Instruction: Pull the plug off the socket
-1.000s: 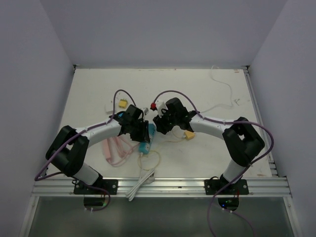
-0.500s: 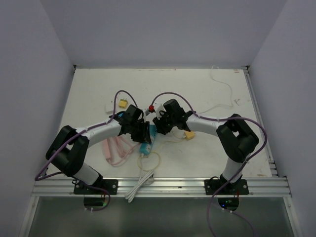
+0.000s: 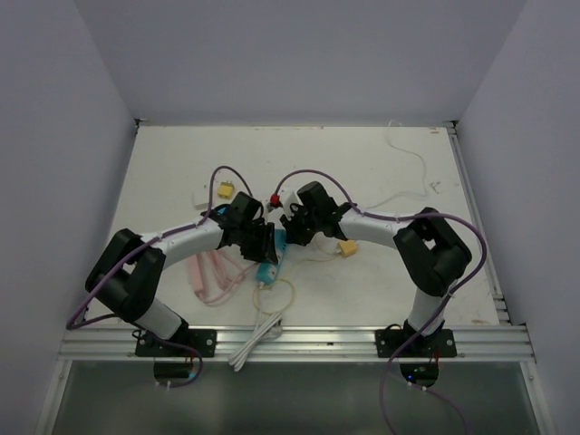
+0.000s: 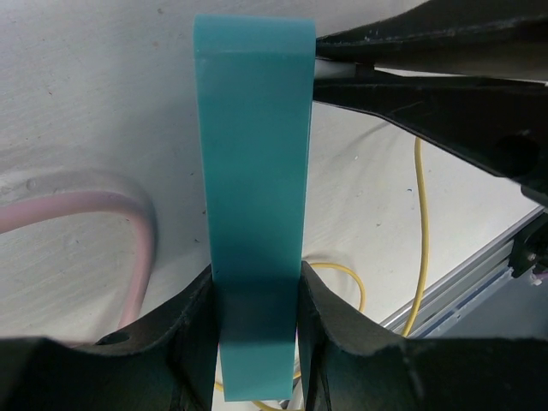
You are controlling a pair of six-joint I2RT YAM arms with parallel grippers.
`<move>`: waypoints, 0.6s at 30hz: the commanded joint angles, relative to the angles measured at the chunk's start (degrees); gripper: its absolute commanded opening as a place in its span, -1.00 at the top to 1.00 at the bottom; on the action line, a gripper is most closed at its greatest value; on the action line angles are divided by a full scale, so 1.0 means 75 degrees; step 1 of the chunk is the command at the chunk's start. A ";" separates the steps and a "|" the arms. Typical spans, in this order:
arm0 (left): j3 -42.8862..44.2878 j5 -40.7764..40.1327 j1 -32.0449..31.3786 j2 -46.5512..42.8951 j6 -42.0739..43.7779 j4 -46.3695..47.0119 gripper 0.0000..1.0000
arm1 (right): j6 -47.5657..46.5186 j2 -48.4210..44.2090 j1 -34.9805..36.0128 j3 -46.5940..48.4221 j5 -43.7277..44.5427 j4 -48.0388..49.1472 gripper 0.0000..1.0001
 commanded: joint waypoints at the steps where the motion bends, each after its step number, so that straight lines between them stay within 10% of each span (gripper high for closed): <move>1: -0.0008 0.0400 -0.0022 0.0143 0.0111 -0.0105 1.00 | -0.0090 0.0002 -0.0002 0.0270 -0.0032 0.0224 1.00; 18: -0.0607 -0.0758 -0.0116 0.1163 -0.0157 -0.0374 1.00 | -0.0242 -0.0268 -0.0002 0.0061 0.0225 0.0048 1.00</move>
